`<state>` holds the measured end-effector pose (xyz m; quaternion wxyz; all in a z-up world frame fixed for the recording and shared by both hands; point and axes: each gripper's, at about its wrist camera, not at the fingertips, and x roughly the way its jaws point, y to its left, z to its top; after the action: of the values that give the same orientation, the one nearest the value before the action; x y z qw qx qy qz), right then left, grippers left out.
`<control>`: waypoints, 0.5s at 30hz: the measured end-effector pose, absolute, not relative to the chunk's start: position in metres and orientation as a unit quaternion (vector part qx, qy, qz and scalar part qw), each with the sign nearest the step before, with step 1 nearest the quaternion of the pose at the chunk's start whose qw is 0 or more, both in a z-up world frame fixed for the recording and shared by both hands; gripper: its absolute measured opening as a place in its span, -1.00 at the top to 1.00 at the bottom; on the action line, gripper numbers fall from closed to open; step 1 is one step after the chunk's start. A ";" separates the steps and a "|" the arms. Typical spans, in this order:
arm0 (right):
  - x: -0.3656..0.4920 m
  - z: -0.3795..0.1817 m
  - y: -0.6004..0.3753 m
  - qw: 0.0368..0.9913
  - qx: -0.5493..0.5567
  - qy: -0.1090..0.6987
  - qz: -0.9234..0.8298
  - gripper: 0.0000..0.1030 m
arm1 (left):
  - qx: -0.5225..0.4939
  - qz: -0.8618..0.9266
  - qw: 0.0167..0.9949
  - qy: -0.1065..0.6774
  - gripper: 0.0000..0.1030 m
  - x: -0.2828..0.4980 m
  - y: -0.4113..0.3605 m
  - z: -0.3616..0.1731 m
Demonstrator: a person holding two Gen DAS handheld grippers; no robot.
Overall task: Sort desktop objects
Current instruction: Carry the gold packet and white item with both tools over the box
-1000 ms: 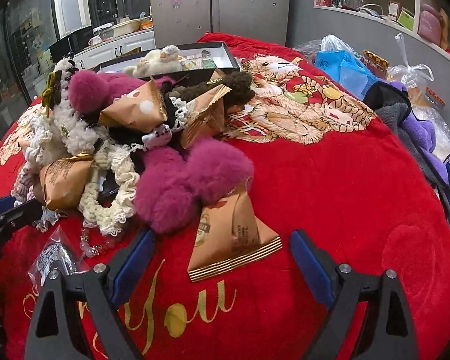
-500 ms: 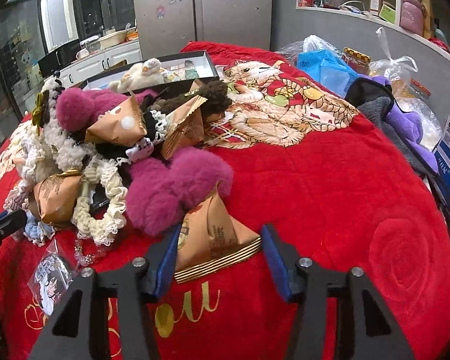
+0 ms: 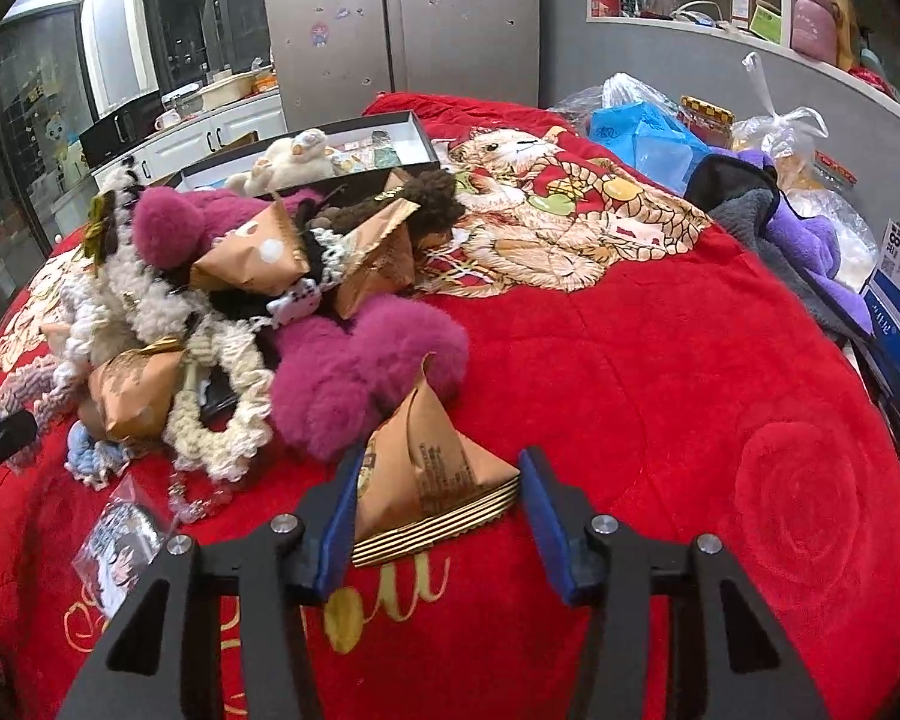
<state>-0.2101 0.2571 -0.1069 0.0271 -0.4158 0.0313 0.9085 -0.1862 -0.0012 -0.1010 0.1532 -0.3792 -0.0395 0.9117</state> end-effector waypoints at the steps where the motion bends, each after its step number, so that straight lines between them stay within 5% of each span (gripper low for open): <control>1: -0.208 -0.105 0.256 0.025 -0.414 0.032 0.909 0.00 | -0.378 0.912 0.153 -0.039 0.67 -0.184 -0.001 -0.100; 15: -0.178 -0.059 0.214 -0.022 -0.380 0.018 0.924 0.00 | -0.362 0.921 0.132 -0.050 0.67 -0.155 -0.014 -0.080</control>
<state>-0.1775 0.2137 -0.0585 -0.0216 -0.3804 0.0181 0.9244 -0.1551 -0.0136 -0.0798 0.1319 -0.3625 -0.0499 0.9213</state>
